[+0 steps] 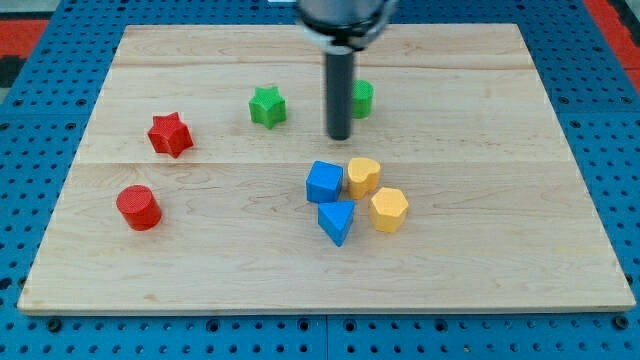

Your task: Drag the arm to the top of the board

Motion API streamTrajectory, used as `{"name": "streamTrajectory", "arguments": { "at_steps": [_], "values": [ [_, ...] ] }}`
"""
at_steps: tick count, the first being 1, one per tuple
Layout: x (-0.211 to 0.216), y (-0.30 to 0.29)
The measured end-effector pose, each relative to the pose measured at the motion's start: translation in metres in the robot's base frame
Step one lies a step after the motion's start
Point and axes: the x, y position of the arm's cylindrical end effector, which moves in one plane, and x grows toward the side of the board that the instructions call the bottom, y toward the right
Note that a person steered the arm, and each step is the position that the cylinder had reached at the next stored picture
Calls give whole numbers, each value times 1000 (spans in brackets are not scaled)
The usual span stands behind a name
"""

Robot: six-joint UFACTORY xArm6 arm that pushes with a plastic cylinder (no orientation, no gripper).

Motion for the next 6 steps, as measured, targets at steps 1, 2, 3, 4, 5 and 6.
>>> {"name": "streamTrajectory", "arguments": {
  "at_steps": [1, 2, 3, 4, 5, 6],
  "values": [
    [-17, 54],
    [-56, -40],
    [-56, -32],
    [-132, -11],
    [-133, -105],
    [-91, -133]
  ]
}}
